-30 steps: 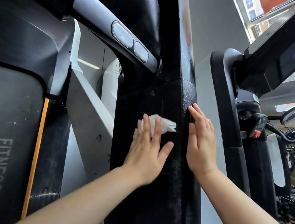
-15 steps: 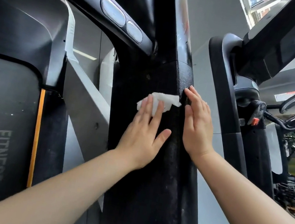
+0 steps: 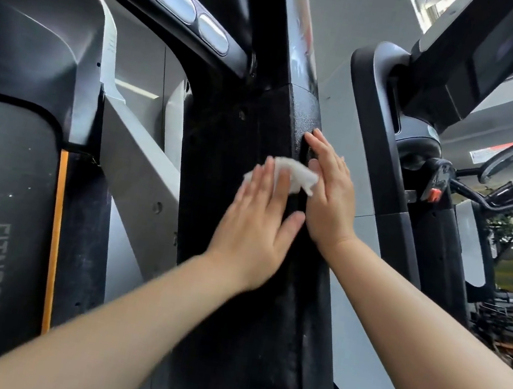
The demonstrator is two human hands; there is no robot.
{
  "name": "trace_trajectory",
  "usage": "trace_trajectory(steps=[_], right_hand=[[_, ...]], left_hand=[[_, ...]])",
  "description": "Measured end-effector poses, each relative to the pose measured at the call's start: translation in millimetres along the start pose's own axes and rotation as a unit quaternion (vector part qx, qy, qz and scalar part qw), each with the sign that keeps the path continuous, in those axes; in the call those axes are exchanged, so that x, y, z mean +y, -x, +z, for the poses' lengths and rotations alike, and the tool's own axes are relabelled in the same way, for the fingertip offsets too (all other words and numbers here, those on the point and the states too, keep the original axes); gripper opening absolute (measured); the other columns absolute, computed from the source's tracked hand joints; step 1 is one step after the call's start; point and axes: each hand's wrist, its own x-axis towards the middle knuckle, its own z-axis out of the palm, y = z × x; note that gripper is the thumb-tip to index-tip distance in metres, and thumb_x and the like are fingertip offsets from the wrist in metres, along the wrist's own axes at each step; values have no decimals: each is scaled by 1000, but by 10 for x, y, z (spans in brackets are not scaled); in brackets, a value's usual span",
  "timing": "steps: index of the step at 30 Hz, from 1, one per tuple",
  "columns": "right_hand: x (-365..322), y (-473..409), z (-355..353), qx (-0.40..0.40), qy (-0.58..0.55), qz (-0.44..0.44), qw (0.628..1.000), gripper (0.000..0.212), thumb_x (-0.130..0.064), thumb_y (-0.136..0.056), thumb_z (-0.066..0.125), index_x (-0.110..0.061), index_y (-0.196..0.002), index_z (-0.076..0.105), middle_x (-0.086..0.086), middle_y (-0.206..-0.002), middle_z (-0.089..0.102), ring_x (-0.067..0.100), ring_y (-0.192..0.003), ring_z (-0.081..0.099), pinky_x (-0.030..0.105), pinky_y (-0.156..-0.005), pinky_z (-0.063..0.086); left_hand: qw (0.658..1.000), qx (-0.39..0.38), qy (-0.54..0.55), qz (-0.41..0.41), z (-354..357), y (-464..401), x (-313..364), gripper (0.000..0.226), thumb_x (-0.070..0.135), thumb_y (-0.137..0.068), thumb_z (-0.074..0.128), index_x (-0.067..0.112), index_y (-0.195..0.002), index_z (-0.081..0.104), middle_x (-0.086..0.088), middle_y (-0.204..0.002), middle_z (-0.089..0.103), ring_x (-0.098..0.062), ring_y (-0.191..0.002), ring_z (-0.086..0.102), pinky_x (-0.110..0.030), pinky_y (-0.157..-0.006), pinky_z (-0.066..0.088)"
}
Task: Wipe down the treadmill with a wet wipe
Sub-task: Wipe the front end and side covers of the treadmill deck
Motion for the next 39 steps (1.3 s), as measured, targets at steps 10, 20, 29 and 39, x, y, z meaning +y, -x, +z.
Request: trace_trajectory(steps=[10,20,29,39], right_hand=[[62,542,-342,-67,-9,53,996,42,-19,-92,38,-21,-131,53,-12,-137,43,-1,-129,38,21,-110,28],[59,1291,-175,6,-22,69,997,43,-29,-94,33,-26,-137,34,-17,-142,33,1,-134,32,17,-111,24],[62,1288,-163,4,-29,72,997,42,-30,-95,31,-30,-138,32,-17,-144,32,1,-137,29,19,-113,21],[85,1308,-190,9,-79,74,994,46,-30,-96,27,-18,-138,39,-8,-146,36,6,-138,30,29,-115,22]], left_hand=[[992,-84,-39,89,209,943,-64,66,53,-97,4,14,-148,-13,-9,-156,-10,-16,-144,-13,-28,-115,-12],[994,-29,-27,102,94,424,-29,69,49,-97,9,-2,-143,8,-17,-151,2,-29,-143,7,-35,-118,6],[996,-31,14,87,-66,-86,-88,68,47,-95,16,8,-148,-4,-5,-153,-17,-19,-144,-12,-23,-114,-7],[983,-92,-125,102,434,1414,69,68,49,-99,11,6,-150,-4,-14,-157,-9,-23,-144,-1,-37,-113,-7]])
